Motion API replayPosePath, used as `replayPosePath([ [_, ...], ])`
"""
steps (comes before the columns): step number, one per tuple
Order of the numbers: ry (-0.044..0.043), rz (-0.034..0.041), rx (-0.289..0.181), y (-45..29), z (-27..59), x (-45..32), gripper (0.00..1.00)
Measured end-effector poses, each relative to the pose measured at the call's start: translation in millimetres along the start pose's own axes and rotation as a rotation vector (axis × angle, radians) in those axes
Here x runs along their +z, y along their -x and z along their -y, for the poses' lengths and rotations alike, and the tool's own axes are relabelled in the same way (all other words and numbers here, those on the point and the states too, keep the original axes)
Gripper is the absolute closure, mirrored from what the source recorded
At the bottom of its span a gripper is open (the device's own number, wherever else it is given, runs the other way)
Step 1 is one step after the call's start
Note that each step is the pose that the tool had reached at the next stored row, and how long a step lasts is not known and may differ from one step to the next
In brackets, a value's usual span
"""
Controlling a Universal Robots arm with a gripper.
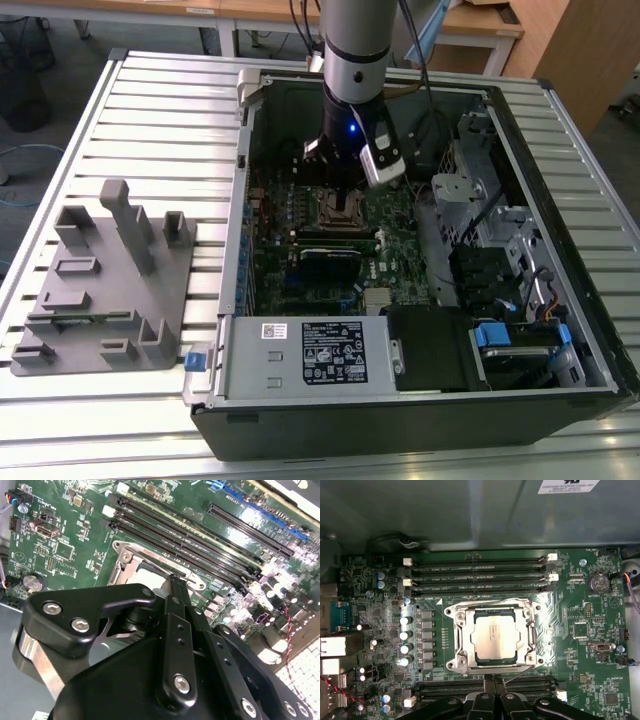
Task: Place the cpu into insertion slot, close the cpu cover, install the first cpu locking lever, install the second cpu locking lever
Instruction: 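Install the second cpu locking lever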
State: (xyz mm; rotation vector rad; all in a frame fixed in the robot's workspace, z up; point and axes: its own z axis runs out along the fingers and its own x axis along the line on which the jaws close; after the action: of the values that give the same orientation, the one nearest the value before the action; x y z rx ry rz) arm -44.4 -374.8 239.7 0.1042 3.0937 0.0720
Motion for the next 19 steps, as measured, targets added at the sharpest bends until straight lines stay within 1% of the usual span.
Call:
replayPosePath([
  [3, 0.0, 0.0001, 0.0, -0.1, 1.7, 0.5, 0.89],
  [17, -0.0008, 0.0002, 0.0, -0.6, 1.8, 1.7, 0.89],
  [19, -0.0045, 0.0003, 0.0, -1.9, 2.0, 2.6, 0.89],
])
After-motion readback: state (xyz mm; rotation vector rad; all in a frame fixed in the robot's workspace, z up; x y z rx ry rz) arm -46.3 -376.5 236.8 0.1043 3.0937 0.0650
